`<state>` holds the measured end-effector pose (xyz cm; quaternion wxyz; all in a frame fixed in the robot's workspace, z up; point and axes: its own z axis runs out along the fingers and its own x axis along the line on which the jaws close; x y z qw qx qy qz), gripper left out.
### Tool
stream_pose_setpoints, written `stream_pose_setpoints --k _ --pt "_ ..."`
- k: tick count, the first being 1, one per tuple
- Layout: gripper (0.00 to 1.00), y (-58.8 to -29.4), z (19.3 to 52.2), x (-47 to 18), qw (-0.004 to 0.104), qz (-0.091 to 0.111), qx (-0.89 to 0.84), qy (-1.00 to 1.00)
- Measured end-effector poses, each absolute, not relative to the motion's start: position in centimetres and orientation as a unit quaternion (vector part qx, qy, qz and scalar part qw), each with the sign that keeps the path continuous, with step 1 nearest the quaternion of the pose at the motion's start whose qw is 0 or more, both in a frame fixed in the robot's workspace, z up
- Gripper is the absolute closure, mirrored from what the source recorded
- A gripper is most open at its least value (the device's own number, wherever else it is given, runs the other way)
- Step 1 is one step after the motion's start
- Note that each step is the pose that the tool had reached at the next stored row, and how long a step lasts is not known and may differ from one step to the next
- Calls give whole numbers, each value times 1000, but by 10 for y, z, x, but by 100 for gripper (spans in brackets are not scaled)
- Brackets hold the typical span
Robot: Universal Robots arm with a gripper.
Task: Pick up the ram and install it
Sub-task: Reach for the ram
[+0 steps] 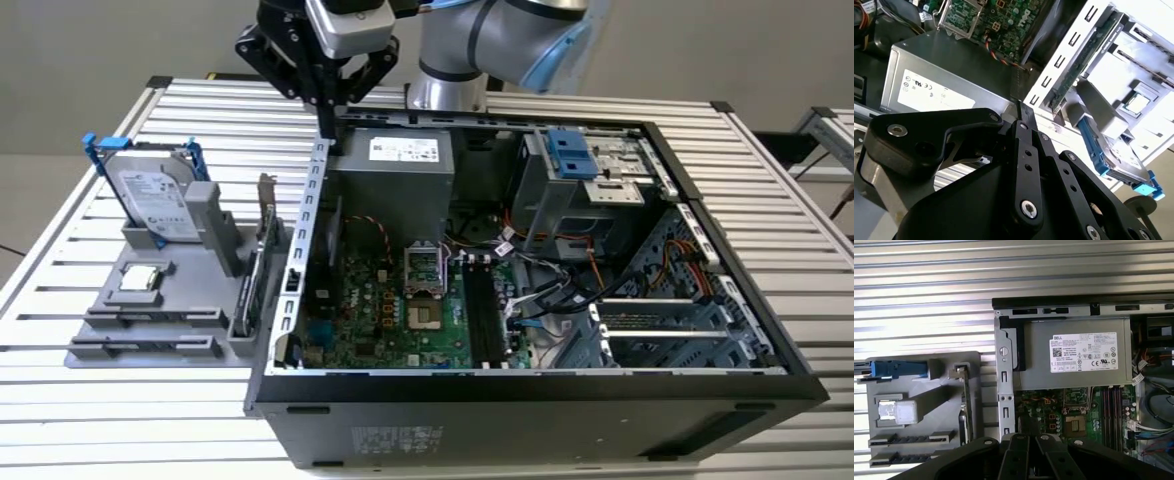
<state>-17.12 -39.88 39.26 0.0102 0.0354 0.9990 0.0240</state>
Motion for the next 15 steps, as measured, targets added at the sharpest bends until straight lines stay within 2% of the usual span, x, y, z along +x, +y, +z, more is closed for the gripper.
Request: stream_pose_setpoints --k 15 --pt "100 -399 393 -175 10 24 35 999"
